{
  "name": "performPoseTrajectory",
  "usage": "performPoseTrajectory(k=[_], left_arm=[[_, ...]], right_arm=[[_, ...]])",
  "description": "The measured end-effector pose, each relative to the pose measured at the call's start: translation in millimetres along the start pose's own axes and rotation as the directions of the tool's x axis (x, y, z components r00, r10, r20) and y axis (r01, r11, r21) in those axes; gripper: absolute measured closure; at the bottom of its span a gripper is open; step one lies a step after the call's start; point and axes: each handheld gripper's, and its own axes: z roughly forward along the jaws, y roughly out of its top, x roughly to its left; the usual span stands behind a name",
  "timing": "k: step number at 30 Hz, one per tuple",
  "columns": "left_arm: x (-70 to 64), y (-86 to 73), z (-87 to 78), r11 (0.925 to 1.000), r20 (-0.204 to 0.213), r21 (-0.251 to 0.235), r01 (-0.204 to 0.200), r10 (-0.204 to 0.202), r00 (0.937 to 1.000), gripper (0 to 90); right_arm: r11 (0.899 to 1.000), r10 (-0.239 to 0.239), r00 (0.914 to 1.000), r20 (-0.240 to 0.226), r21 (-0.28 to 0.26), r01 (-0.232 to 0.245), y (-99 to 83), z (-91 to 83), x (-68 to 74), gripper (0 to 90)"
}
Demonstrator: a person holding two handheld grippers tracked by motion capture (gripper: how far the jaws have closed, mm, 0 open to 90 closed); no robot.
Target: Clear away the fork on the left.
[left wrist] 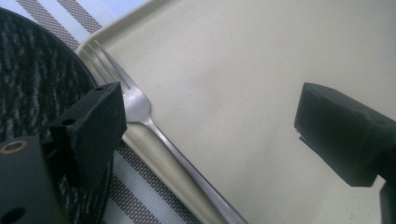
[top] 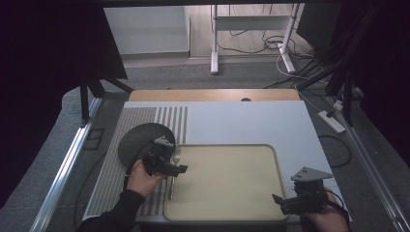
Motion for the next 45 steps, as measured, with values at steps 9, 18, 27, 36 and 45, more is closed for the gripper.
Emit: performPoseTrajectory(k=[9,18,27,36,45], left_arm=[[3.7,-5.3,-6.4,0.9993,-0.011,-0.033,-0.015,0.015,0.9998,4.3],[6.8,-9.7,-14.6,0.9947,-0.012,-0.087,-0.054,0.053,0.9985,1.2],[11.2,-16.1,-28.9,0.9854,-0.028,-0.155,-0.071,0.067,0.9973,0.1],[15.5,-27.1,-39.8,0.9861,-0.04,-0.159,-0.049,0.043,0.9983,0.0],[16.4,-42.0,-51.7,0.9838,-0.049,-0.177,-0.024,0.016,0.9987,0.0]], right_arm=[[1.0,0.0,1.0,0.0,0.001,0.0,0.0,0.1,0.0,0.0],[1.0,0.001,1.0,-0.001,0.001,-0.001,-0.1,0.0,0.1,0.0],[1.0,0.001,1.0,0.0,0.001,-0.001,-0.2,-0.2,0.0,0.0],[1.0,0.002,1.0,-0.002,0.001,-0.002,-0.2,-0.1,0.0,0.0],[1.0,0.0,1.0,-0.003,-0.002,0.0,-0.3,-0.5,0.2,0.0]])
